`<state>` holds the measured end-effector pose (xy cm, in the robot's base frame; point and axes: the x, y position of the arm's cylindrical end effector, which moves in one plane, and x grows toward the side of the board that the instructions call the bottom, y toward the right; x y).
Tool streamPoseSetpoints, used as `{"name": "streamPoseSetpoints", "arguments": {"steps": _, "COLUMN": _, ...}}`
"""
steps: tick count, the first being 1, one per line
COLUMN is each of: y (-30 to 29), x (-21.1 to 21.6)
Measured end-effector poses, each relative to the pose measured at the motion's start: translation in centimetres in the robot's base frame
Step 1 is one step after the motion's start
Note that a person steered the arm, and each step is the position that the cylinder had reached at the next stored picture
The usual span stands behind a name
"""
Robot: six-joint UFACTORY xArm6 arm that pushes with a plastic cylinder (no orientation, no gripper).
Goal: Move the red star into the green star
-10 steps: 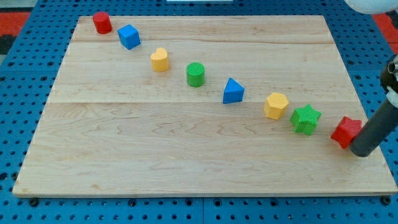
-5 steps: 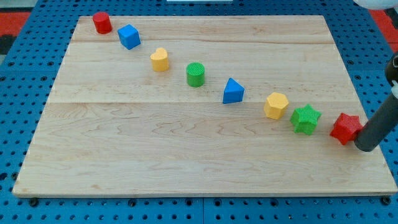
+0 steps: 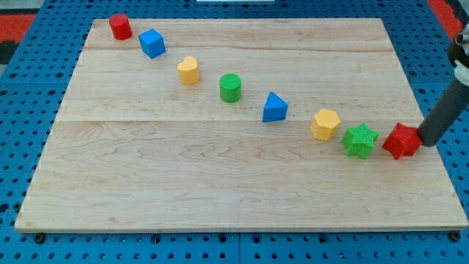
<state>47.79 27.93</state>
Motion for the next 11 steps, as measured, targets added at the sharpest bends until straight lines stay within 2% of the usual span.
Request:
{"name": "streamPoseSetpoints", "arguments": {"steps": 4, "y": -2.8, "x": -7.6}}
{"name": "streamPoseSetpoints", "arguments": {"steps": 5, "y": 0.2, "x": -7.6}}
{"name": "streamPoseSetpoints", "arguments": {"steps": 8, "y": 3.1, "x": -7.4}}
{"name": "streamPoseSetpoints", "arguments": {"steps": 9, "y": 6.5, "x": -5.7}}
{"name": "streamPoseSetpoints", "arguments": {"steps": 11, "y": 5.3, "x": -3.3}}
